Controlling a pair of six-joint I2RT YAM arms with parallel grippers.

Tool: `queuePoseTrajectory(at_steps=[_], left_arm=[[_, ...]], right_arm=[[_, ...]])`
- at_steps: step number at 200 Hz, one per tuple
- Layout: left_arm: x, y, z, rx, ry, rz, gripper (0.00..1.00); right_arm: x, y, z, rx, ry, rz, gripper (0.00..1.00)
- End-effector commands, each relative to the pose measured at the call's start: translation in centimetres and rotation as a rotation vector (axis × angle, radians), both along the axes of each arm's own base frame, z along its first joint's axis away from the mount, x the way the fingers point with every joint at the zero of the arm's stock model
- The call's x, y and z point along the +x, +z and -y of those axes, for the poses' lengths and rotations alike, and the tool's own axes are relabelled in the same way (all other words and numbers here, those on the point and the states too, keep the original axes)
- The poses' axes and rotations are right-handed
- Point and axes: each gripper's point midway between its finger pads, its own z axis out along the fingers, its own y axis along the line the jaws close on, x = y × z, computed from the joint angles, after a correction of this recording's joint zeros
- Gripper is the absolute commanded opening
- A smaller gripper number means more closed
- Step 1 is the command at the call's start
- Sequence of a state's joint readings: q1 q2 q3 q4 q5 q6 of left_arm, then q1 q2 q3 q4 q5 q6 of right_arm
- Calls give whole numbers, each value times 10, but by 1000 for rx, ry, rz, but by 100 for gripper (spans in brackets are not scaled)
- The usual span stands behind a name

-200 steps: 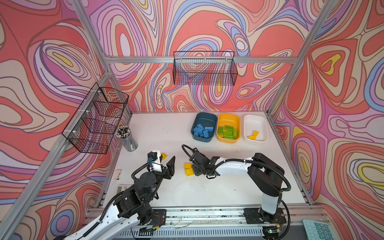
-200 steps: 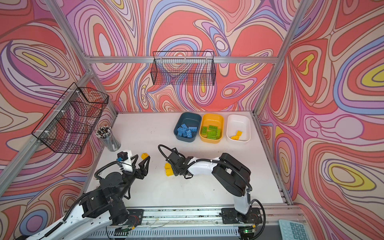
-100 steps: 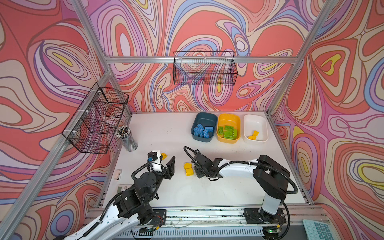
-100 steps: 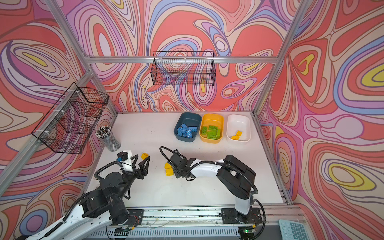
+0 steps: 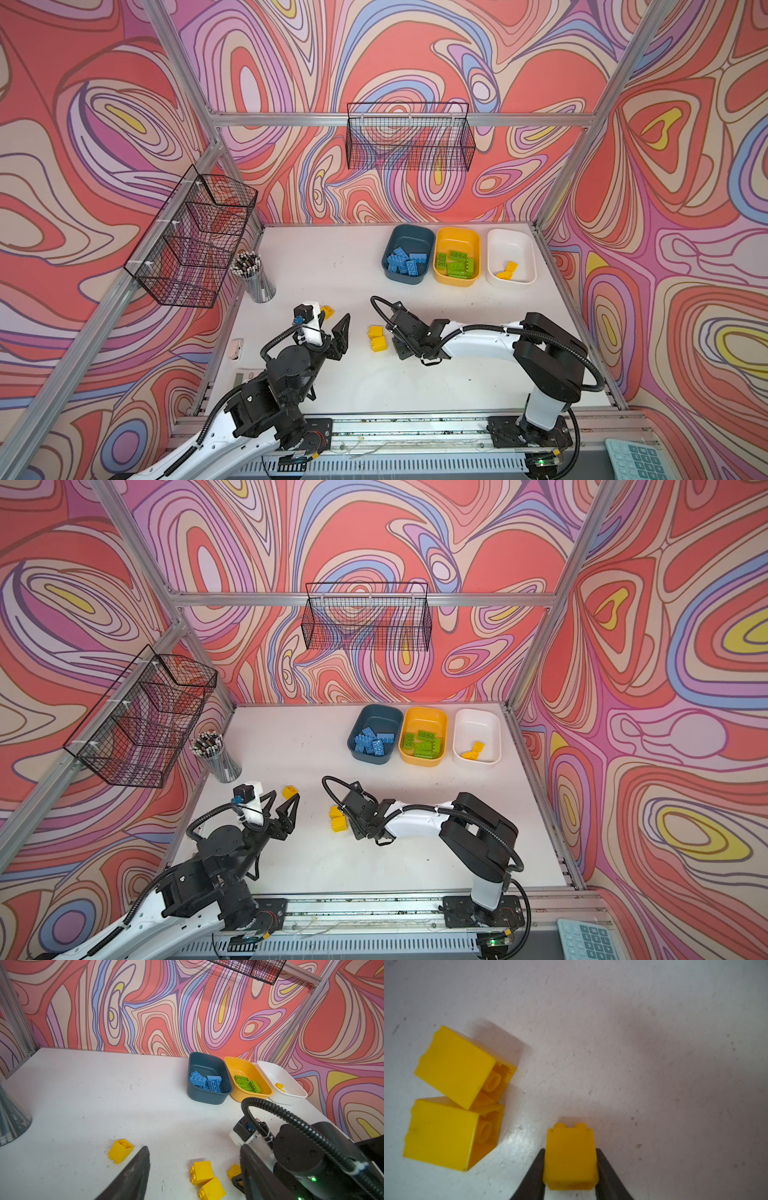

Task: Sort the legos into containers by color
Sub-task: 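Carry the yellow 2x2 brick with the right gripper into the white bin and release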

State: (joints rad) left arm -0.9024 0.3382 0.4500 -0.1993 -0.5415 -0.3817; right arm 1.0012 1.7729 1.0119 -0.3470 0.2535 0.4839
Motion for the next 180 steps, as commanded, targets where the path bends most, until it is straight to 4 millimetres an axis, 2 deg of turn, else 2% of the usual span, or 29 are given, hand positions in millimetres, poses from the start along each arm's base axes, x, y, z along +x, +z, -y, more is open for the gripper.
queuePoseTrajectory(at_steps=[1,27,49,62,104,115,124,153,180], left_arm=[[-4,5,-3,-40,-3,-17,69],[-4,1,3,-61,-25,-47,69],[-3,0,9,-57,-39,-70,70],[-3,-11,12,-23,-45,-113,70],[-1,-40,24,-23,-65,-195,70],[-2,-49,25,-21,-66,-214,70],[0,-50,29,-43,-73,-207,70],[1,-69,36,-33,-83,-258,70],[2,-88,44,1,-94,-322,69]], right_arm=[[9,31,-2,37,-24,49,36],[25,47,11,102,-65,10,35],[57,76,43,144,-139,49,34],[75,95,64,163,-178,74,33],[139,153,159,292,-396,167,33],[151,162,181,316,-447,187,33],[161,168,200,347,-488,199,33],[188,179,262,437,-636,230,33],[207,174,312,477,-766,247,32]])
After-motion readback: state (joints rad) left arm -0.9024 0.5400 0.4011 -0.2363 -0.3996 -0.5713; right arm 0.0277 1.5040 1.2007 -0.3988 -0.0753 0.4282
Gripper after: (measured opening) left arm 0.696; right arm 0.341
